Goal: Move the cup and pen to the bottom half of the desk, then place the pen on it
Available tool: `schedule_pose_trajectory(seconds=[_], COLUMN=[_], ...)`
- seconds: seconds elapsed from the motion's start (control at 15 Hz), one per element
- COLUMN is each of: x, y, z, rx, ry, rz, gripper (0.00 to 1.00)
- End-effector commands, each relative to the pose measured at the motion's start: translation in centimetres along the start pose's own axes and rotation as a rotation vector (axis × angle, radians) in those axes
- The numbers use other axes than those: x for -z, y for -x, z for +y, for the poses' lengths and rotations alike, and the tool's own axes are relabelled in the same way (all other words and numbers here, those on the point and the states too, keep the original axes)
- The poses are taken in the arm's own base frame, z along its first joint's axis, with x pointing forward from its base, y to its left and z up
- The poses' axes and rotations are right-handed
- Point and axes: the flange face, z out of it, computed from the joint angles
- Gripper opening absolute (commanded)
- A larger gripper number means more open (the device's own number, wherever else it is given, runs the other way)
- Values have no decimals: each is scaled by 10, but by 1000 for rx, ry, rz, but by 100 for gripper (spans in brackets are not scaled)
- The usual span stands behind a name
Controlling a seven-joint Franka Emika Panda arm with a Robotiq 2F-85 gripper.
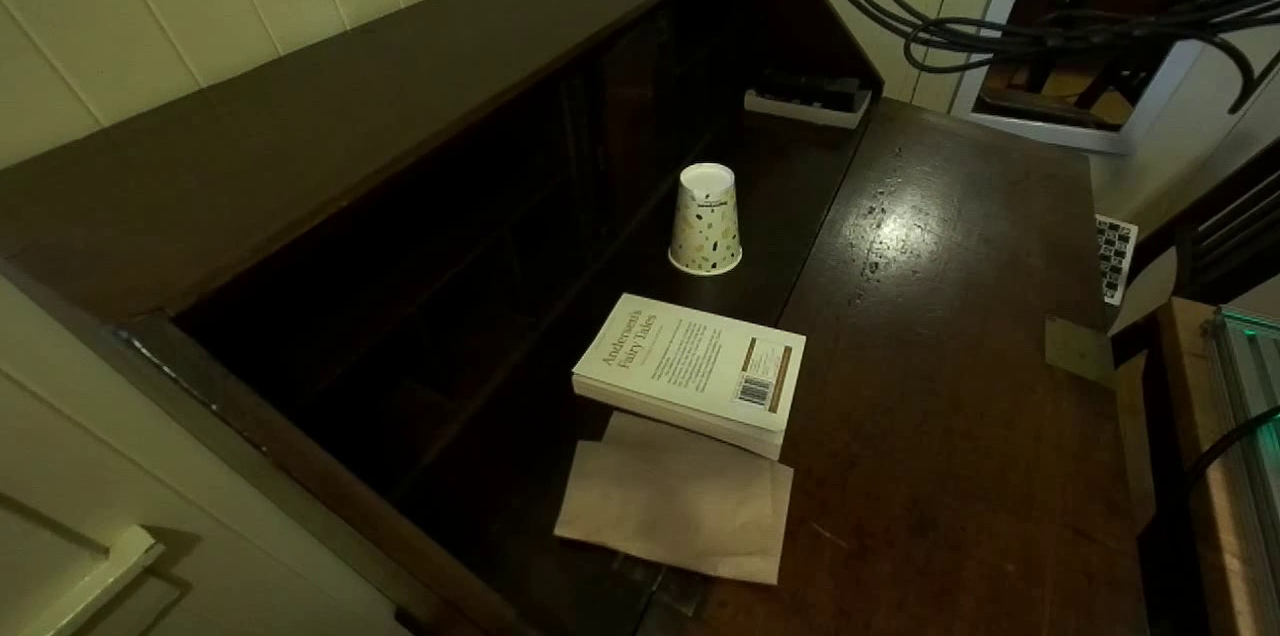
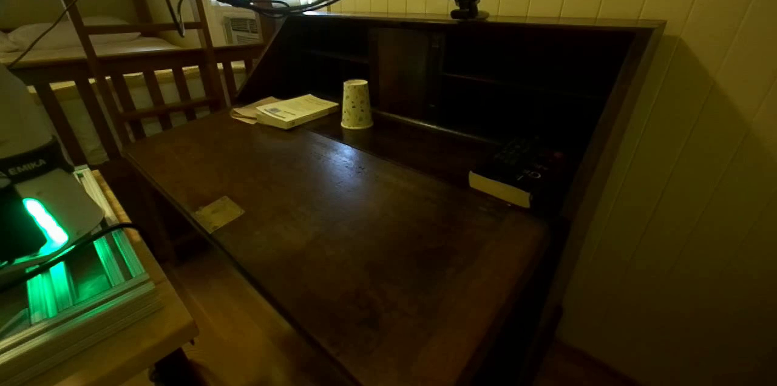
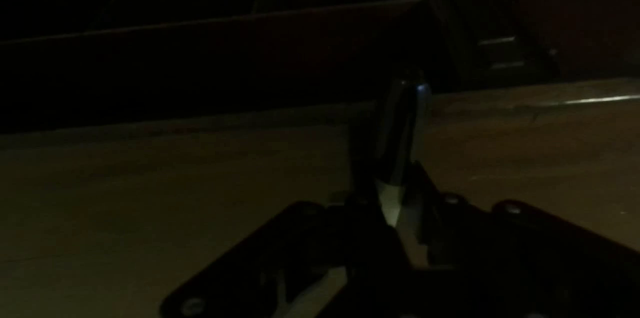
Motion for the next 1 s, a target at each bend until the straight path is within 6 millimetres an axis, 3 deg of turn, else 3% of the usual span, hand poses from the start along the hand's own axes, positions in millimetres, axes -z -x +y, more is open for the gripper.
schedule_pose_trajectory(seconds=[0.0,0.47,0.93], x=[10,48,68], y=[3,27,70], z=[-3,-45,-104], rx=[-2,66,95], ry=[-61,-133,-115], rz=[-74,-124,-151], gripper=[5,5,5])
